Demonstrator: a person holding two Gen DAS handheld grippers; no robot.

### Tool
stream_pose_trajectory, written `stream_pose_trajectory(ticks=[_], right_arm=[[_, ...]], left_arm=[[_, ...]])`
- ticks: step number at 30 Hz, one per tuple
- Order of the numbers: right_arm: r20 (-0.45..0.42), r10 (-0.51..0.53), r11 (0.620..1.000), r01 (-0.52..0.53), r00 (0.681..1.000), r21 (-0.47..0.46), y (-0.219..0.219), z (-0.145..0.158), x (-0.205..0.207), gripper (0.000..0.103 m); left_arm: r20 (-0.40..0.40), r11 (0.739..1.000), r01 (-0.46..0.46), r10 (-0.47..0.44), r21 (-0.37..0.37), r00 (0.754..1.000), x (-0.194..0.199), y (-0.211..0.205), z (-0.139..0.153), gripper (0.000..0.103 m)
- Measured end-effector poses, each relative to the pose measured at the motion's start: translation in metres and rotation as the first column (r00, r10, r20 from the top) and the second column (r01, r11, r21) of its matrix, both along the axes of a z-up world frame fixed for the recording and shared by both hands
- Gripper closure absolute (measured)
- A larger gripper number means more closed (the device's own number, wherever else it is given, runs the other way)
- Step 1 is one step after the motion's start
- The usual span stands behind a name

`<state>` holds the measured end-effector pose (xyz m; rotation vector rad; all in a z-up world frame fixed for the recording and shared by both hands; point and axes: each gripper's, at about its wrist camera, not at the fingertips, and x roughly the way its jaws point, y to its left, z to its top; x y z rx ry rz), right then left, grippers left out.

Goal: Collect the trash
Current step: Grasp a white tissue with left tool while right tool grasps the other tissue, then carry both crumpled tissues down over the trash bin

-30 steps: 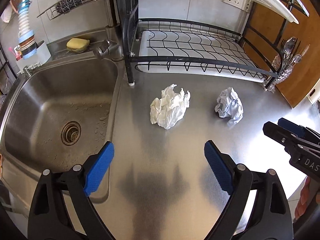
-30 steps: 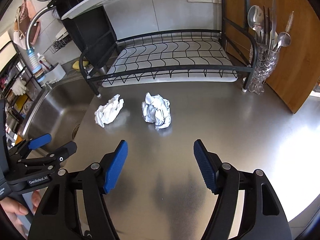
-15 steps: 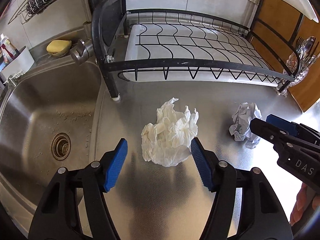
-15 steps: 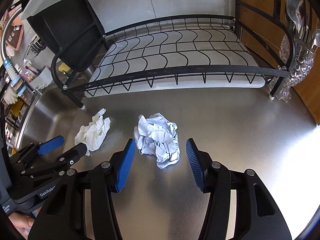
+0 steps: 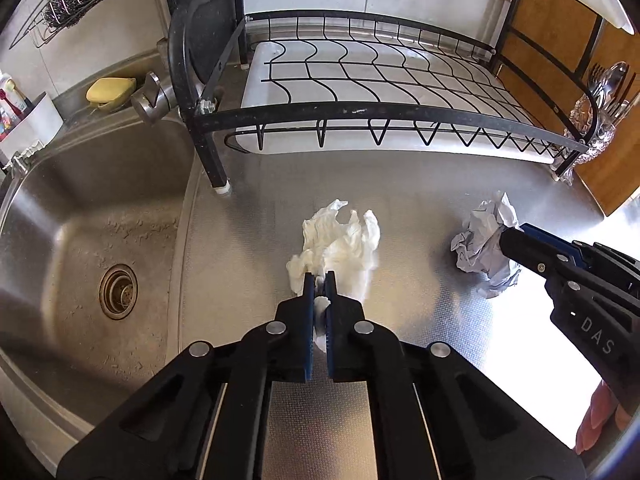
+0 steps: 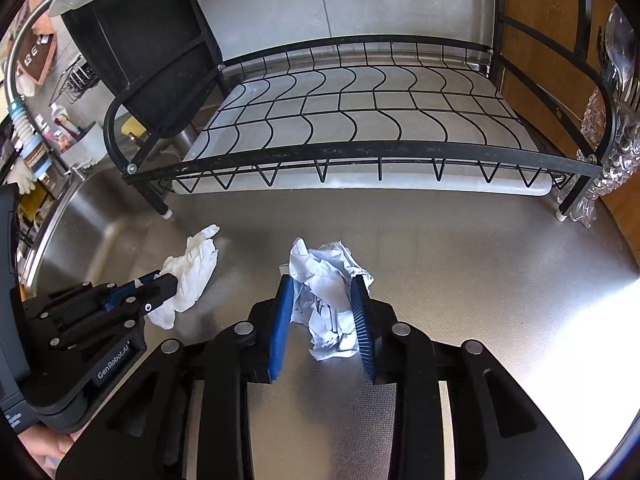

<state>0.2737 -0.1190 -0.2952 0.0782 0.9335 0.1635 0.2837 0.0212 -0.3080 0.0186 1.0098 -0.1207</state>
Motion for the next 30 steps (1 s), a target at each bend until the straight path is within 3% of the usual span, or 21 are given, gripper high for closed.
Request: stream_pose_trajectory(ticks=[6, 14, 21, 30], right_arm=[[0.012, 0.004, 1.0, -0.004, 1.0, -0.027, 0.0, 0.011, -0.017, 0.085], [0.055, 0.008, 0.999, -0.005, 0.998, -0.052, -0.009, 0.053, -0.058, 0.085], [0.092, 0.009, 0.998, -0.004, 0.996, -0.056, -0.021, 0.092, -0.122, 0.085], [0.113, 0.009, 0.997, 0.0, 0.994, -0.077, -0.035, 0.116, -0.233, 0.085]], left_arm=[[0.014, 1.0, 0.002, -0.002, -0.003, 1.0, -0.02, -0.003, 0.012, 0.101], [0.064, 1.0, -0.01, 0.009, 0.013, 0.998, -0.065, -0.008, 0.062, 0.101], [0.106, 1.0, -0.019, 0.018, 0.007, 0.994, -0.138, -0.012, 0.105, 0.101], [0.127, 1.0, -0.014, 0.016, -0.018, 0.992, -0.25, -0.018, 0.121, 0.101]])
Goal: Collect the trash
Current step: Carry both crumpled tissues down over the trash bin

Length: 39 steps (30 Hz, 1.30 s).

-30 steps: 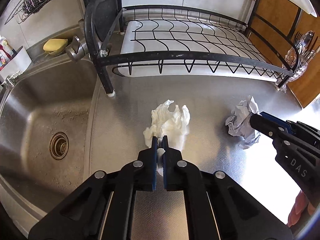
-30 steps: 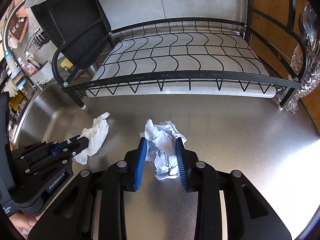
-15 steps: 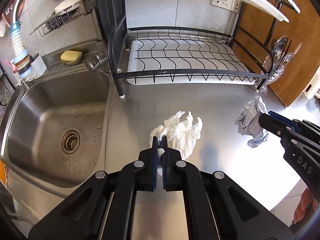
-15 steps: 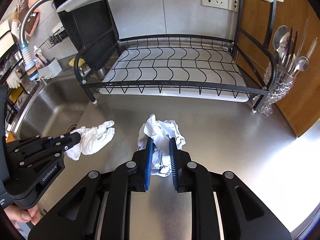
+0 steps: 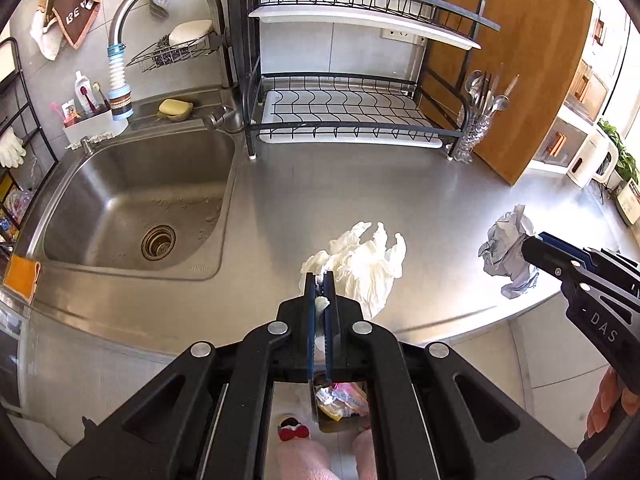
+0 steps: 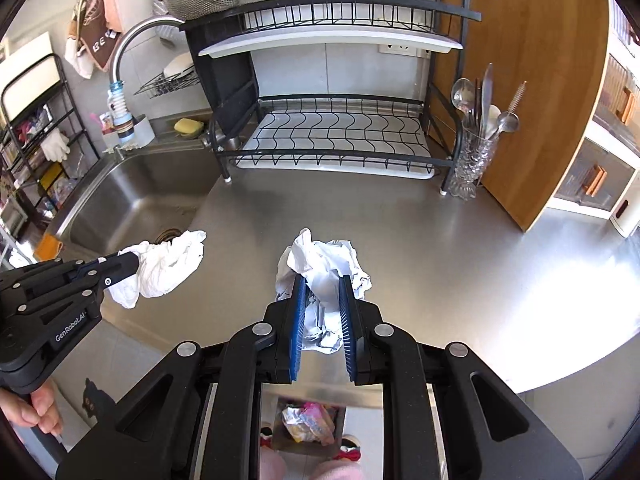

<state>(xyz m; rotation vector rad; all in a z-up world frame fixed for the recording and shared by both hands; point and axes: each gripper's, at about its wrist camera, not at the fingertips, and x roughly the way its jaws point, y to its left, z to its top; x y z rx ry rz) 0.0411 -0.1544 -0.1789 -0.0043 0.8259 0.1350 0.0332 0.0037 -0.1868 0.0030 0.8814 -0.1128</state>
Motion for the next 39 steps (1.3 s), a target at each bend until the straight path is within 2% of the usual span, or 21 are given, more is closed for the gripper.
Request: stream_pose_trajectory(ticks=[3, 7, 15, 17, 23, 29, 31, 35, 39], right_arm=[[-0.001, -0.001, 1.0, 0.001, 1.0, 0.01, -0.007, -0.002, -0.033, 0.085], [-0.013, 0.009, 0.999, -0.008, 1.0, 0.033, -0.011, -0.02, -0.07, 0.085], [-0.086, 0.029, 0.999, -0.025, 0.996, 0.044, -0.008, -0.091, -0.113, 0.085], [-0.106, 0.029, 0.999, -0.024, 0.994, 0.043, -0.008, -0.11, -0.119, 0.085], [-0.143, 0.021, 0.999, -0.016, 0.989, 0.036, -0.007, -0.166, -0.129, 0.085], [-0.203, 0.03, 0.999, -0.024, 0.979, 0.033, -0.003, -0.236, -0.127, 0.085], [-0.21, 0.037, 0.999, -0.034, 0.977, 0.016, -0.001, -0.259, -0.126, 0.085], [-0.25, 0.029, 0.999, -0.018, 0.968, 0.042, -0.002, -0.305, -0.121, 0.085], [-0.268, 0.011, 1.0, -0.007, 0.963, 0.016, 0.001, -0.343, -0.117, 0.085]], left_arm=[[0.007, 1.0, 0.004, -0.004, -0.004, 1.0, -0.031, -0.003, -0.005, 0.101], [0.006, 0.999, -0.011, 0.011, -0.03, 1.0, -0.062, -0.004, -0.025, 0.101], [-0.039, 0.998, -0.031, 0.029, -0.049, 0.999, -0.097, -0.014, -0.105, 0.101], [-0.05, 0.997, -0.037, 0.034, -0.061, 0.998, -0.102, -0.015, -0.125, 0.101], [-0.058, 0.998, -0.046, 0.044, -0.034, 0.997, -0.114, -0.019, -0.183, 0.101], [-0.072, 0.998, -0.052, 0.051, -0.022, 0.996, -0.119, -0.024, -0.252, 0.101], [-0.1, 0.999, -0.047, 0.045, -0.023, 0.994, -0.119, -0.026, -0.278, 0.101], [-0.158, 0.999, -0.027, 0.023, -0.023, 0.987, -0.115, -0.03, -0.327, 0.101], [-0.203, 1.0, -0.024, 0.019, -0.021, 0.979, -0.109, -0.031, -0.369, 0.101]])
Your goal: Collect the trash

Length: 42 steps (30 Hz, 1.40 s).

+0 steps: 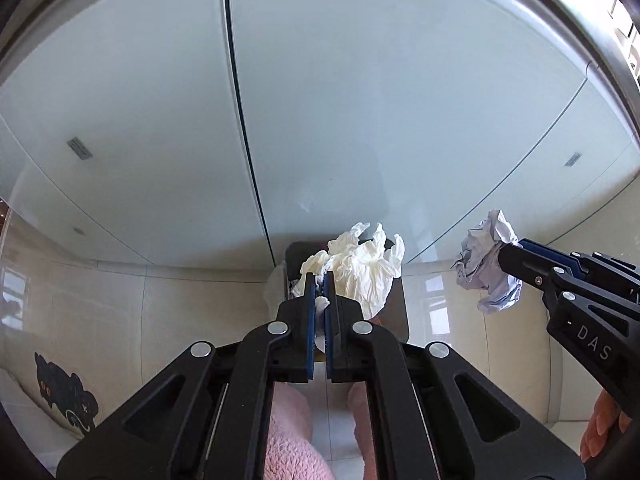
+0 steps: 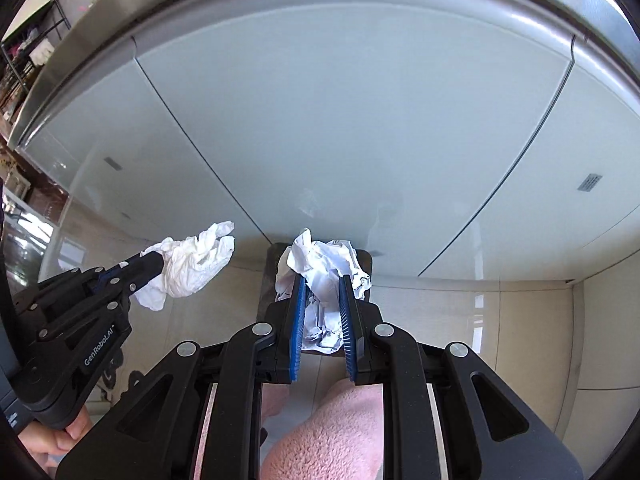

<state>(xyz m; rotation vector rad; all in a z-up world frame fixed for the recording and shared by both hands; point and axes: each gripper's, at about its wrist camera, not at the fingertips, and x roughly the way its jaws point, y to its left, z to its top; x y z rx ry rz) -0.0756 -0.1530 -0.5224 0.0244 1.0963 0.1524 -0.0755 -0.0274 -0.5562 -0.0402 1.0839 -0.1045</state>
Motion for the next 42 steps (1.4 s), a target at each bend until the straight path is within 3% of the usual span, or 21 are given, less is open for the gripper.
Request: stream_pose_trajectory(ticks=[12, 19, 27, 30, 31, 32, 33, 34, 35, 38, 39, 42], right_arm=[[-0.133, -0.06, 0.997, 0.066, 0.989, 0.041, 0.006, -0.11, 0.031, 0.085], [-0.181, -0.079, 0.995, 0.088, 0.98, 0.044, 0.001, -0.145, 0.054, 0.085], [-0.211, -0.072, 0.995, 0.086, 0.975, 0.057, 0.003, -0.16, 0.068, 0.085], [-0.225, -0.084, 0.994, 0.099, 0.971, 0.056, 0.003, -0.165, 0.074, 0.081], [-0.24, -0.092, 0.993, 0.108, 0.966, 0.054, 0.002, -0.167, 0.076, 0.079], [-0.249, -0.103, 0.991, 0.121, 0.963, 0.058, 0.002, -0.169, 0.078, 0.075], [-0.254, -0.116, 0.989, 0.136, 0.96, 0.061, -0.001, -0.17, 0.079, 0.062], [-0.254, -0.129, 0.986, 0.151, 0.959, 0.068, -0.003, -0.169, 0.08, 0.037], [-0.25, -0.141, 0.982, 0.167, 0.958, 0.084, -0.006, -0.169, 0.08, 0.026], [-0.242, -0.166, 0.979, 0.19, 0.956, 0.078, -0.01, -0.166, 0.079, 0.017], [-0.237, -0.171, 0.979, 0.192, 0.956, 0.069, -0.011, -0.164, 0.078, 0.006], [-0.219, -0.17, 0.982, 0.185, 0.961, 0.048, -0.013, -0.154, 0.074, 0.003]], left_arm=[[-0.155, 0.999, 0.045, -0.044, 0.001, 0.987, 0.03, -0.008, -0.109, 0.101], [-0.185, 0.998, 0.057, -0.053, 0.019, 0.981, 0.044, -0.009, -0.14, 0.101], [-0.194, 0.998, 0.054, -0.055, -0.008, 0.979, 0.059, -0.004, -0.151, 0.099], [-0.189, 0.999, 0.045, -0.042, 0.01, 0.981, 0.061, -0.005, -0.152, 0.089], [-0.188, 0.999, 0.038, -0.035, 0.01, 0.982, 0.06, -0.004, -0.151, 0.072], [-0.186, 1.0, 0.03, -0.029, 0.007, 0.982, 0.06, -0.003, -0.151, 0.061], [-0.181, 1.0, 0.023, -0.021, 0.01, 0.983, 0.059, -0.002, -0.151, 0.052], [-0.176, 1.0, 0.02, -0.017, 0.012, 0.984, 0.058, -0.001, -0.15, 0.046], [-0.174, 1.0, 0.019, -0.016, 0.014, 0.985, 0.057, -0.001, -0.15, 0.041], [-0.169, 1.0, 0.015, -0.012, 0.019, 0.986, 0.055, 0.002, -0.146, 0.021], [-0.167, 1.0, 0.015, -0.012, 0.016, 0.986, 0.054, 0.002, -0.144, 0.019], [-0.155, 1.0, 0.009, -0.006, 0.014, 0.988, 0.052, 0.004, -0.133, 0.009]])
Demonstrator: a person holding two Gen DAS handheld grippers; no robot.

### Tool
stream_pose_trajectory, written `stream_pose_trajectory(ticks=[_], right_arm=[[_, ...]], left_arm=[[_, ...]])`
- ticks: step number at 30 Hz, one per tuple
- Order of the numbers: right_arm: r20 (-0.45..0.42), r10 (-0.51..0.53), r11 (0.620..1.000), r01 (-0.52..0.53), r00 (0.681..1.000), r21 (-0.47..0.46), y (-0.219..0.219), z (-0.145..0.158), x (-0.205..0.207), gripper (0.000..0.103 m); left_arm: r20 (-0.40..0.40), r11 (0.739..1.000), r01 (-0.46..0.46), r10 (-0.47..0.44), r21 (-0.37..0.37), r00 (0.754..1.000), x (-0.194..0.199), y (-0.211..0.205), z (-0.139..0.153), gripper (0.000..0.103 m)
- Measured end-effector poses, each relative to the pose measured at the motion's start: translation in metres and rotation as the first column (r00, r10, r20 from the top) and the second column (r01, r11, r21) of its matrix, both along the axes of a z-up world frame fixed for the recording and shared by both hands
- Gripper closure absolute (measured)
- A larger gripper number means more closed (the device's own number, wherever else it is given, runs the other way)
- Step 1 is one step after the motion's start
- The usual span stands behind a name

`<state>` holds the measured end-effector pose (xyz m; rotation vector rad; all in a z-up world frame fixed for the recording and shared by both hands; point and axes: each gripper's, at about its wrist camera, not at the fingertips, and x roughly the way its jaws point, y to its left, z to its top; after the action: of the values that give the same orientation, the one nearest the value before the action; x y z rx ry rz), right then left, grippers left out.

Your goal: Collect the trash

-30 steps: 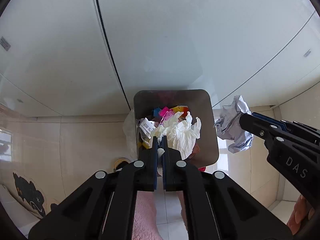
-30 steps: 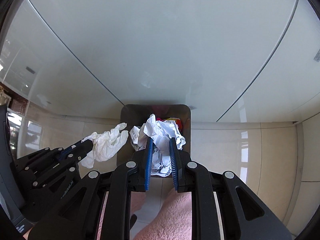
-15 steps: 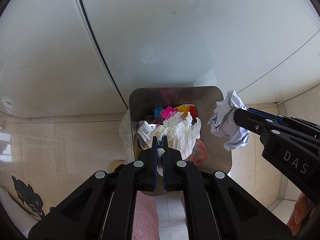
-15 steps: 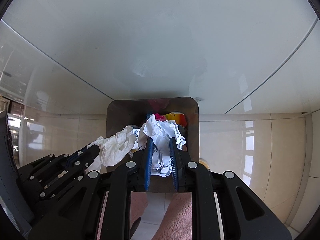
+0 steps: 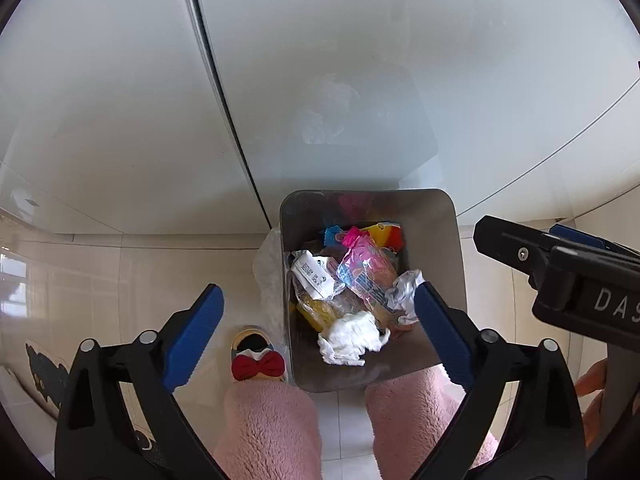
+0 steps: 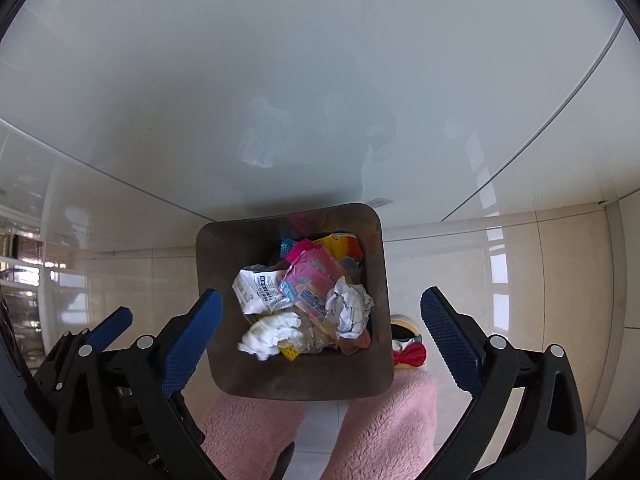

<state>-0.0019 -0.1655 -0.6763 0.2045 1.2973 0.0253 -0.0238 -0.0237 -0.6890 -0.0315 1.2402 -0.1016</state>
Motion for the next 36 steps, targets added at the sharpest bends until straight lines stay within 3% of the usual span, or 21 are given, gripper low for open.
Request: stream_pose_trajectory(ticks=[8, 20, 28, 36], right_arm=[[0.052, 0.007, 1.0, -0.006, 0.999, -0.014, -0.001, 0.046, -0.01, 0.003], [0.224, 0.019, 0.999, -0.011, 0.974, -0.034, -0.004, 0.165, -0.042, 0.003], [0.366, 0.036, 0.997, -0.007, 0.93, -0.078, -0.007, 0.258, -0.066, 0.003], [0.505, 0.038, 0.995, 0.014, 0.862, -0.099, -0.014, 0.359, -0.106, 0.003]], left_arm=[[0.06, 1.0, -0.007, 0.008, -0.014, 0.998, -0.011, 0.003, 0.049, 0.008], [0.186, 0.999, -0.047, 0.047, -0.004, 0.981, -0.039, 0.023, 0.159, 0.008], [0.326, 0.997, -0.08, 0.073, 0.008, 0.943, -0.059, 0.036, 0.252, 0.008], [0.439, 0.992, -0.102, 0.062, 0.068, 0.897, -0.093, 0.042, 0.356, 0.008]])
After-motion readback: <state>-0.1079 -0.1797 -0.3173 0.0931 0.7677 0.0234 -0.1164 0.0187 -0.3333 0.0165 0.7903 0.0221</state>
